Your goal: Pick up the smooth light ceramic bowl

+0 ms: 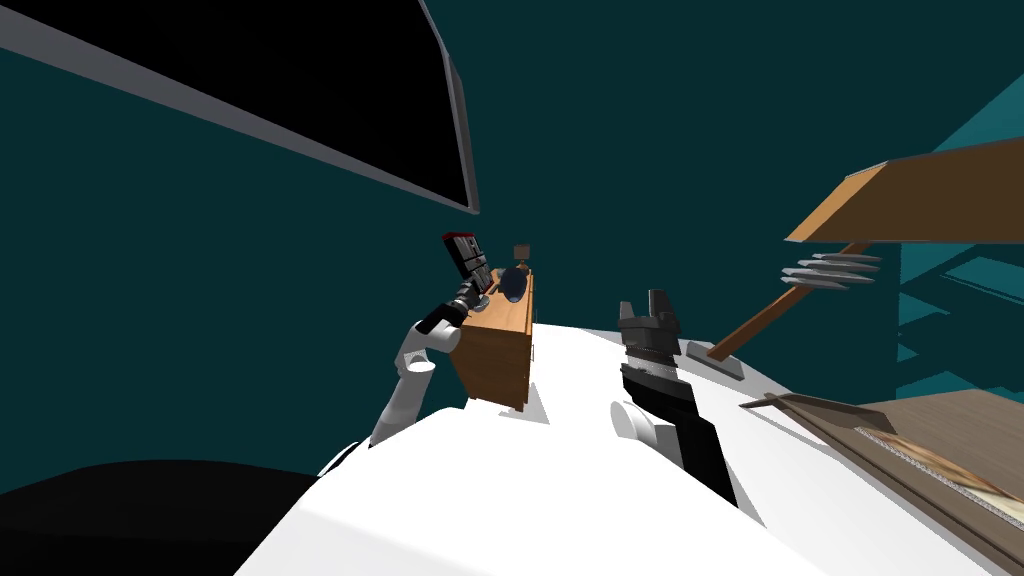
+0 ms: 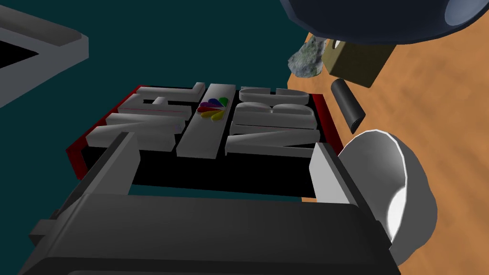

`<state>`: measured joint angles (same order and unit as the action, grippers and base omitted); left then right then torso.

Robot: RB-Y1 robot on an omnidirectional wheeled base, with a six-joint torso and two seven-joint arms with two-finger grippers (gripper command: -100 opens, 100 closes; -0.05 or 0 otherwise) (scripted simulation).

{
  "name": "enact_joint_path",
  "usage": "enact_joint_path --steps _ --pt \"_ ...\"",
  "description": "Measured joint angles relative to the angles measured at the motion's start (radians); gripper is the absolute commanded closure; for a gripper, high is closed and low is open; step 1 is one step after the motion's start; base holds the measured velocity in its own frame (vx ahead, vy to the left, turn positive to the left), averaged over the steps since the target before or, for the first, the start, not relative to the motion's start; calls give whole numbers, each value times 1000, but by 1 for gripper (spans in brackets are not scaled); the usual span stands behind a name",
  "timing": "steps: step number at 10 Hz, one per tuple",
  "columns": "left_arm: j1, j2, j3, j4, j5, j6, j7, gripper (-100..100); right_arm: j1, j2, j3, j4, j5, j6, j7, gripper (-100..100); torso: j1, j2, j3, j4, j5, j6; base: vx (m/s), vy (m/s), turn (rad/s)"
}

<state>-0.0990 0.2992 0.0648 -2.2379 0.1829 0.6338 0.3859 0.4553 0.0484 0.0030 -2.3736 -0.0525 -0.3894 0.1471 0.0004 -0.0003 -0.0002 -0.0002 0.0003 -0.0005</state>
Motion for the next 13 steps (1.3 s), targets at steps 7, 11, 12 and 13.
enact_joint_path --steps 7,11,12,13 --pt "-107 36 -1 38 50 193 37 -100 0 0 0 0 0 0 0 0 0 0 0 0 0 0 6 12 -23" --pt "-151 53 -1 50 78 305 58 -100 0 0 0 0 0 0 0 0 1 0 0 0 0 0 4 13 -17" --pt "-155 54 -1 56 79 330 59 -100 0 0 0 0 0 0 0 0 0 0 0 0 0 0 8 14 -46" --pt "-174 62 -2 63 90 357 65 -100 0 0 0 0 0 0 0 0 0 0 0 0 0 0 10 18 -29"
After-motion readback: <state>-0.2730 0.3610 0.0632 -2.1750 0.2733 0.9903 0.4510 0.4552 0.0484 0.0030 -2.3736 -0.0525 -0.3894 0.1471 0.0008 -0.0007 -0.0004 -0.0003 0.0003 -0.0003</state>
